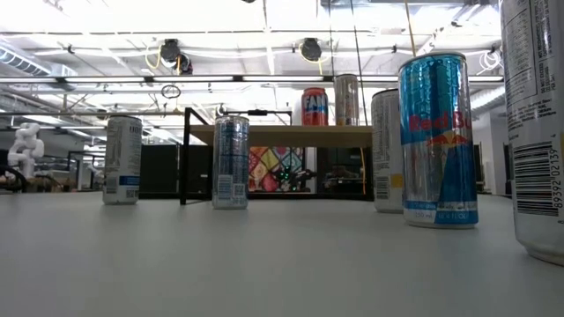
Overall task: Place canned beverage on shelf
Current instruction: Put the right orange soda can on the shelf aligned with the other orange soda can
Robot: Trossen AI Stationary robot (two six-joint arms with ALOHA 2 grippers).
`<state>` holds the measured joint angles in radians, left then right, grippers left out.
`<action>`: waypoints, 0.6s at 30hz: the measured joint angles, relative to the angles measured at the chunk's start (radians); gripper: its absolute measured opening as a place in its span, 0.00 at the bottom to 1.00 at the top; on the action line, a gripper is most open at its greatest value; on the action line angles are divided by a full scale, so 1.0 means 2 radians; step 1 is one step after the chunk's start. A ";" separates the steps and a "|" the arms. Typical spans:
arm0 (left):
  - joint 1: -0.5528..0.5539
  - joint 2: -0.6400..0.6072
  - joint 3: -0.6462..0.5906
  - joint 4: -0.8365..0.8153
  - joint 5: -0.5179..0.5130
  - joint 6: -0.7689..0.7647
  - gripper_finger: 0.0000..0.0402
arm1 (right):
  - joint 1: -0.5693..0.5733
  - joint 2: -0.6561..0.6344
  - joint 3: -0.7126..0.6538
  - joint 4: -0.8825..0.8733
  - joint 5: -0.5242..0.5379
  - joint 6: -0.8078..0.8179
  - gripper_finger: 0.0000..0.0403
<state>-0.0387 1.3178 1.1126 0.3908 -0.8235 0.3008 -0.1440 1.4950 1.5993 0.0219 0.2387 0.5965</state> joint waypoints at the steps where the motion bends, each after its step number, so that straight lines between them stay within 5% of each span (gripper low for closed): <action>1: 0.000 0.000 0.000 -0.001 0.000 -0.001 0.76 | -0.001 0.001 0.000 0.001 0.000 0.000 0.69; 10: -0.001 0.000 0.000 -0.007 -0.001 -0.003 0.78 | -0.012 0.000 0.000 -0.001 -0.004 -0.003 0.60; 18: -0.005 0.000 0.000 -0.045 0.018 -0.084 0.97 | -0.019 -0.016 -0.001 -0.013 -0.021 -0.038 0.60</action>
<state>-0.0496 1.3178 1.1126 0.3004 -0.7878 0.1328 -0.1820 1.4635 1.5978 -0.0049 0.1974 0.5209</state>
